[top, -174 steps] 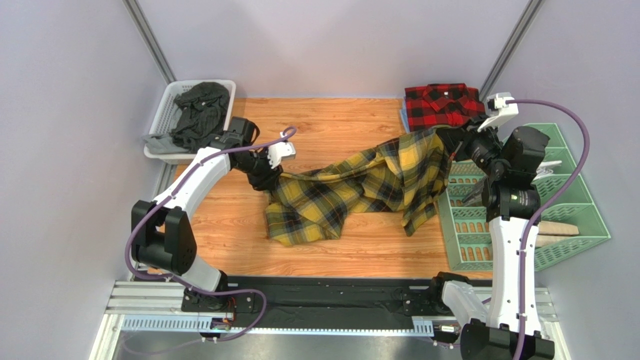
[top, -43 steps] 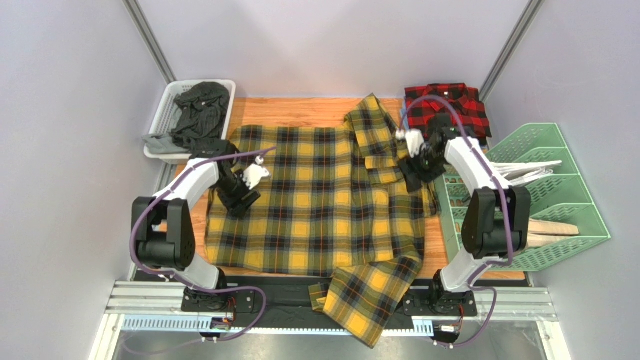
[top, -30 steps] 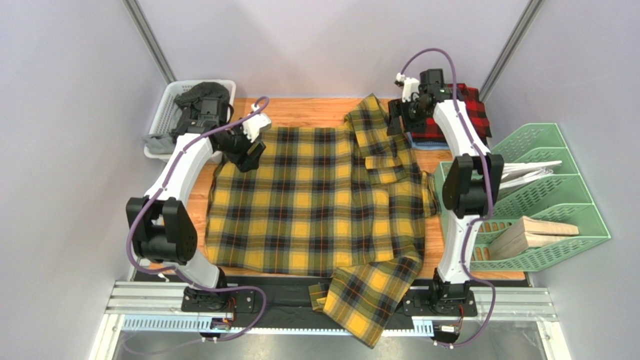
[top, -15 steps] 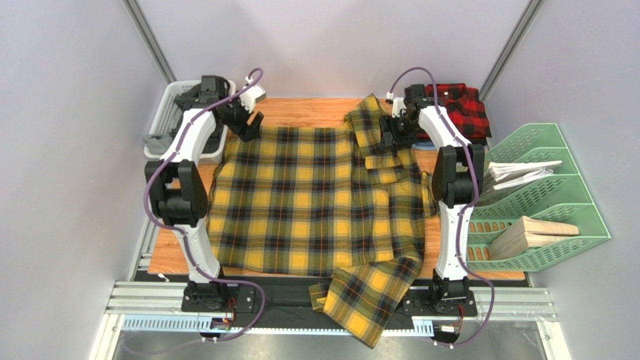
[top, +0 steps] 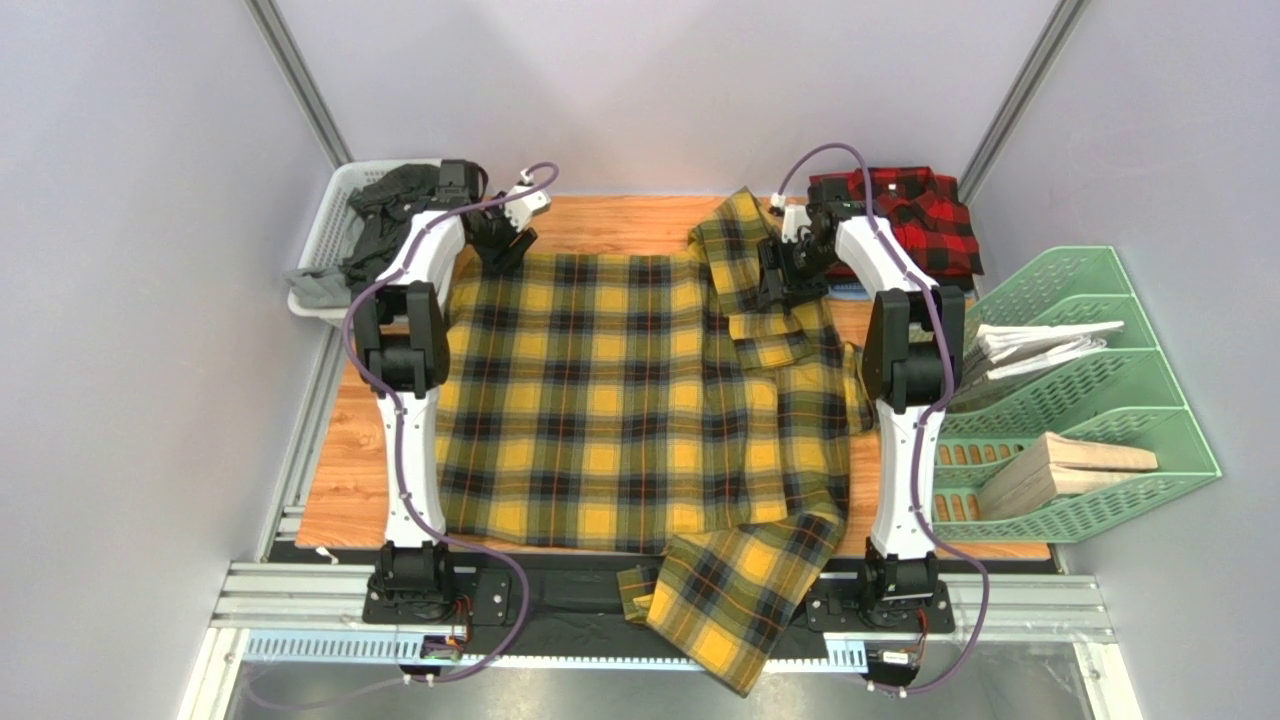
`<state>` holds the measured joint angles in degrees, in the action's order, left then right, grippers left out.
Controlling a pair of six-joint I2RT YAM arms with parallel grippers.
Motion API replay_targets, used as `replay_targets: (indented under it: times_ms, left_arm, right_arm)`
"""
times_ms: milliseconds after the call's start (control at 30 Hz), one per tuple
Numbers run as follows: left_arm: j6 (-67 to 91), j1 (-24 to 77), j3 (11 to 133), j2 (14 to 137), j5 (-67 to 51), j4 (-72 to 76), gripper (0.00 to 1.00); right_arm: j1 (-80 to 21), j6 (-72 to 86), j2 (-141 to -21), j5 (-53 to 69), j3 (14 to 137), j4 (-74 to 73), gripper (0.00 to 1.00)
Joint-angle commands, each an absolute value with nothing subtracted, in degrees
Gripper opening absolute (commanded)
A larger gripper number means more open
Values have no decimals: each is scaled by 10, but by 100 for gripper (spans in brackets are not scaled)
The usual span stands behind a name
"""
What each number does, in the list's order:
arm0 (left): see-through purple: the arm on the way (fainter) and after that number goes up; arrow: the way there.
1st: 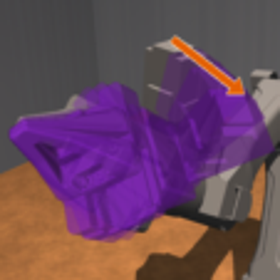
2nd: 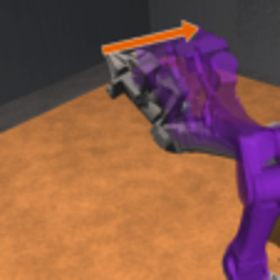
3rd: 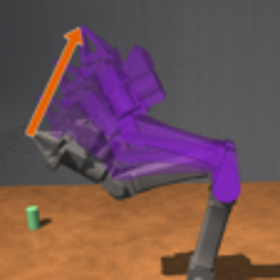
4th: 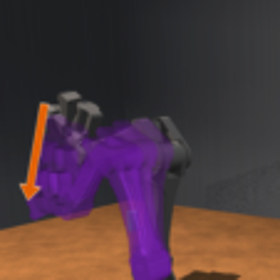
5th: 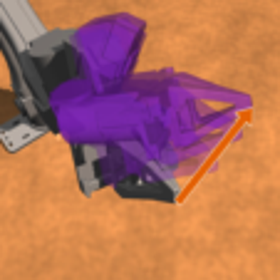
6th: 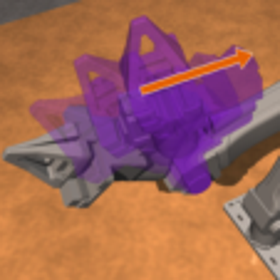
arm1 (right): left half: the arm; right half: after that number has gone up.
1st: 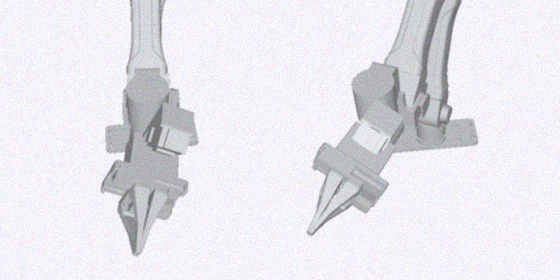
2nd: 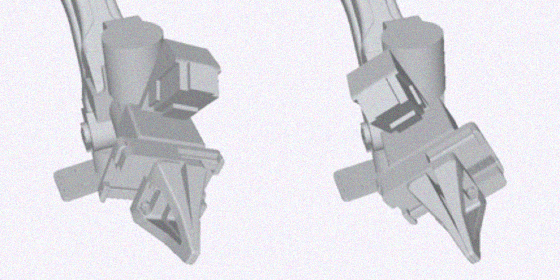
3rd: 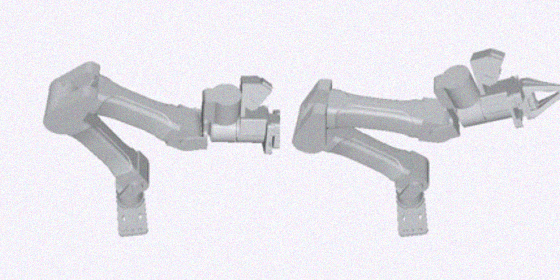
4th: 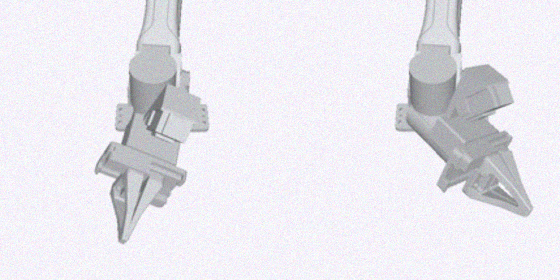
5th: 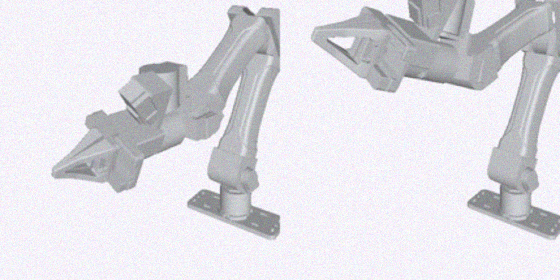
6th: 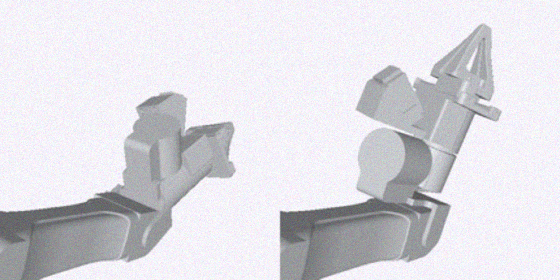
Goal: Fold and stack the long sleeve shirts
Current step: Flatten the shirt out
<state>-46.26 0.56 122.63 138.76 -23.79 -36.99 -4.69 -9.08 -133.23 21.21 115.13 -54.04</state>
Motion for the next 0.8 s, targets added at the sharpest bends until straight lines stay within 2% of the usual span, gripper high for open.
replay_targets:
  times_ms: [0,167,233,400,567,667,700,767]
  left_arm:
    - [-547,4,1266,1403,-238,-357,64]
    - [-579,4,1265,1419,-222,-353,64]
    - [-586,4,1265,1422,-221,-351,64]
    - [-587,4,1269,1419,-245,-349,64]
    - [-604,4,1281,1426,-258,-360,62]
    - [-607,4,1294,1438,-259,-366,59]
    - [-606,4,1302,1441,-259,-366,54]
    - [-605,4,1310,1448,-259,-373,50]
  right_arm:
    - [-46,-73,-1317,233,1155,-527,64]
    - [-44,-67,-1317,223,1136,-527,66]
    - [-43,-64,-1318,214,1134,-530,70]
    - [-38,-53,-1289,216,1128,-531,73]
    - [-27,-46,-1267,217,1131,-532,73]
    - [-25,-52,-1273,208,1129,-528,74]
    - [-25,-52,-1280,210,1129,-530,74]
    - [-25,-44,-1285,219,1128,-527,74]
